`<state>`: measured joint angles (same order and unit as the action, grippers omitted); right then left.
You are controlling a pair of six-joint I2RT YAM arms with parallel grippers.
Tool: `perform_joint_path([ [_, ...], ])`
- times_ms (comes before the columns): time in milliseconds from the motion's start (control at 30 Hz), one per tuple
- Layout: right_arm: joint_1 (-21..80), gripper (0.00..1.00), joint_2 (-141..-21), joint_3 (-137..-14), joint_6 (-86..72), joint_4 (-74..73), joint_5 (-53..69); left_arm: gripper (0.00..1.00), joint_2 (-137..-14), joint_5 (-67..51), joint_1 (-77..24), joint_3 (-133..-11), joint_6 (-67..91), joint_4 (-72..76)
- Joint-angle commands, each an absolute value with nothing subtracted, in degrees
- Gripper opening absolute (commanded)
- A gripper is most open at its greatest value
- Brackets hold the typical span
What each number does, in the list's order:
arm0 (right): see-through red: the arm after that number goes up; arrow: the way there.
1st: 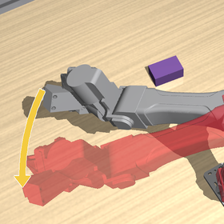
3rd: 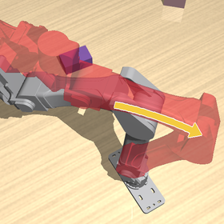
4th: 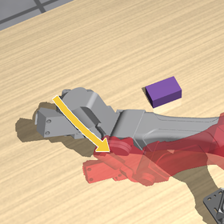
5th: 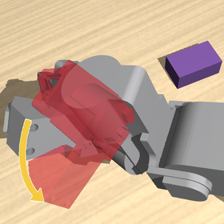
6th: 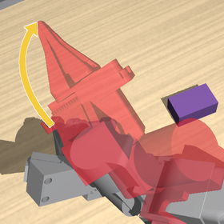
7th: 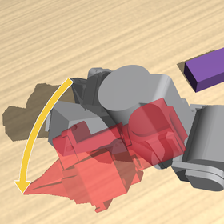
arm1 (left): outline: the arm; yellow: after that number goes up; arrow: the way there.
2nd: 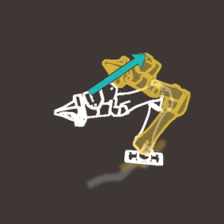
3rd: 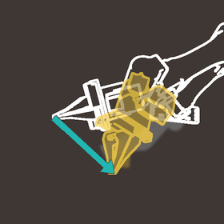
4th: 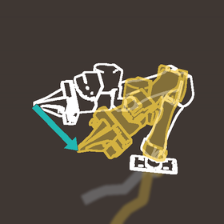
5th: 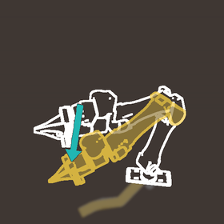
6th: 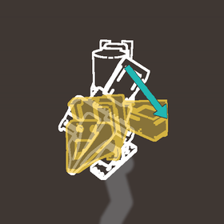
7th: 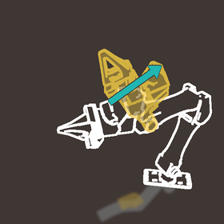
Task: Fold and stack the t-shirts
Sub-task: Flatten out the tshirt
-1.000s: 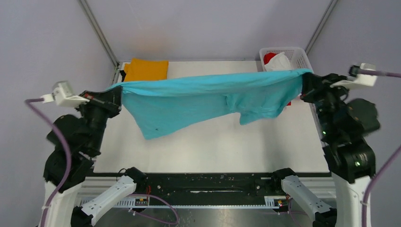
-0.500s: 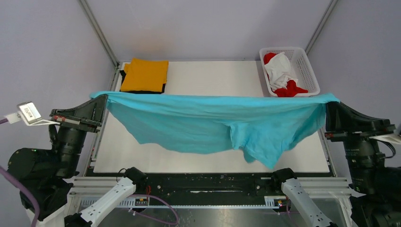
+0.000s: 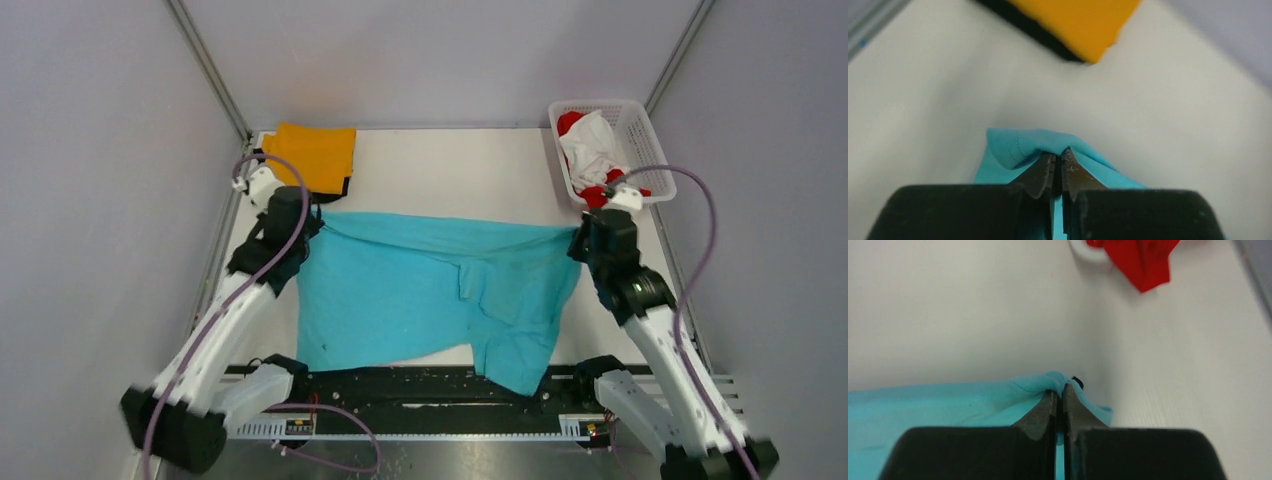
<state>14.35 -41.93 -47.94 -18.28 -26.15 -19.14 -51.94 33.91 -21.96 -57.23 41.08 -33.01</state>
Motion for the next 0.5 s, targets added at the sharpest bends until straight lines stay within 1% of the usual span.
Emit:
perform_joint_path([
  [0, 14.04, 0.0, -55.09, -45.29, -20.37, -11.74, -19.27, 0.0, -64.56, 23.67, -11.48, -49.54, 42.56, -16.86],
  [100, 13.84, 0.0, -66.5, -47.31, -20.46, -6.6, -19.89, 0.0, -74.29, 22.94, -9.49, -51.79, 41.05, -12.18],
  [233, 13.71, 0.0, -77.8, -52.45, -20.57, -3.12, -20.04, 0.0, -86.94, 22.45, -7.95, -61.54, 38.79, -13.49],
  [333, 13.63, 0.01, -84.8, -57.7, -20.11, -3.12, -22.87, 0.0, -95.37, 21.1, -6.92, -70.19, 38.04, -16.22],
  [367, 13.62, 0.01, -86.78, -59.64, -19.78, -3.36, -23.8, 0.01, -97.43, 20.64, -6.71, -72.26, 37.35, -16.55],
  [433, 13.54, 0.01, -90.09, -63.26, -19.09, -3.93, -25.41, 0.1, -101.05, 21.13, -6.44, -75.68, 37.16, -17.44],
  [467, 13.49, 0.03, -91.34, -65.49, -18.7, -4.03, -26.03, 0.13, -102.2, 21.13, -6.22, -77.1, 37.19, -17.77],
])
